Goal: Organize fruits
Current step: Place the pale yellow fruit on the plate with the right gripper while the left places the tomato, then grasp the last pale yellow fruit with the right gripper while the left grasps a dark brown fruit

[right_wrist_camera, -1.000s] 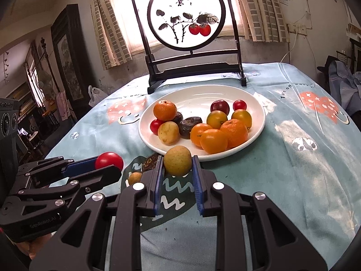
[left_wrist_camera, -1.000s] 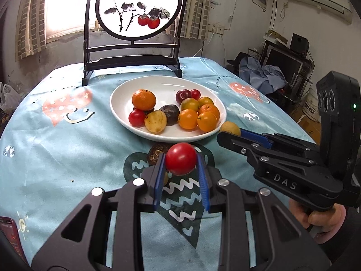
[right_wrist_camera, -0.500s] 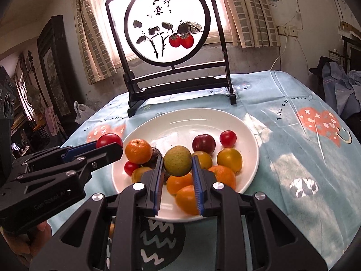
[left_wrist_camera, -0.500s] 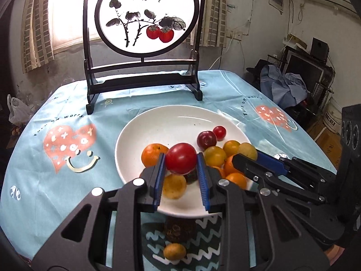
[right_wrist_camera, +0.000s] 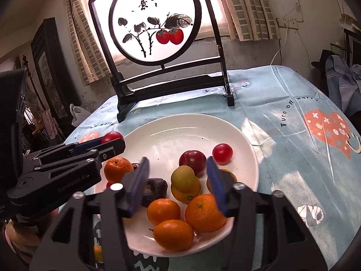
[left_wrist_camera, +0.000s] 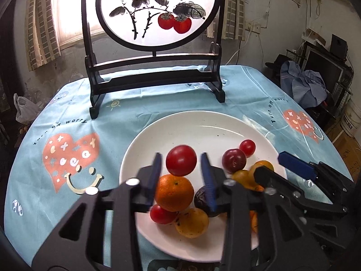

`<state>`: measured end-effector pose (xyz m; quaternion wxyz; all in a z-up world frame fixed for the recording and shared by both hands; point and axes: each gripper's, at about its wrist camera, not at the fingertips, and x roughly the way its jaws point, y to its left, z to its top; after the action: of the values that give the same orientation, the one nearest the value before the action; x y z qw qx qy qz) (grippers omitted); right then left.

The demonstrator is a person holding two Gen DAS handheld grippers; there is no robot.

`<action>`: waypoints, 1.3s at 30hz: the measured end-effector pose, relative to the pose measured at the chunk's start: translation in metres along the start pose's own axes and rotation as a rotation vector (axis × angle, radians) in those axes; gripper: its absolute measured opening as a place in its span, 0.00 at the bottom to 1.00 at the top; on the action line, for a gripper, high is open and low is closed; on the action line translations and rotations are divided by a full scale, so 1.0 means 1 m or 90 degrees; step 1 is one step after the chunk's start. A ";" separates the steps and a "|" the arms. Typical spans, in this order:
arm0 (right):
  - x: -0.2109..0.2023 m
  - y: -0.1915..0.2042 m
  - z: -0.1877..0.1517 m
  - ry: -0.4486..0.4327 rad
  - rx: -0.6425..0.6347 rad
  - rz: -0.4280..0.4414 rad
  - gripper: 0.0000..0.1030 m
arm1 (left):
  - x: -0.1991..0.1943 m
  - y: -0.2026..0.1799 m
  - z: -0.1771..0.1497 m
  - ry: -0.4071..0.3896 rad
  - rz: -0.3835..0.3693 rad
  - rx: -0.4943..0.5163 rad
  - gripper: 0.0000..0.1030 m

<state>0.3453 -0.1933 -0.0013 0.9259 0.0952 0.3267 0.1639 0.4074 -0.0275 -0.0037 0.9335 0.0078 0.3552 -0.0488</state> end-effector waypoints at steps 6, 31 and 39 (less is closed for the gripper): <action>-0.036 0.021 -0.002 -0.041 -0.030 0.017 0.59 | -0.046 0.021 -0.007 -0.041 0.039 -0.046 0.93; 0.004 0.112 -0.108 0.240 -0.135 0.063 0.44 | -0.094 0.110 -0.094 -0.025 0.145 -0.199 0.98; 0.008 0.119 -0.109 0.229 -0.150 0.047 0.35 | -0.095 0.111 -0.095 -0.024 0.137 -0.208 0.98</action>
<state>0.2527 -0.0724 -0.0557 0.8507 -0.0327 0.4615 0.2495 0.2844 0.0958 -0.0137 0.9287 -0.1070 0.3376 0.1095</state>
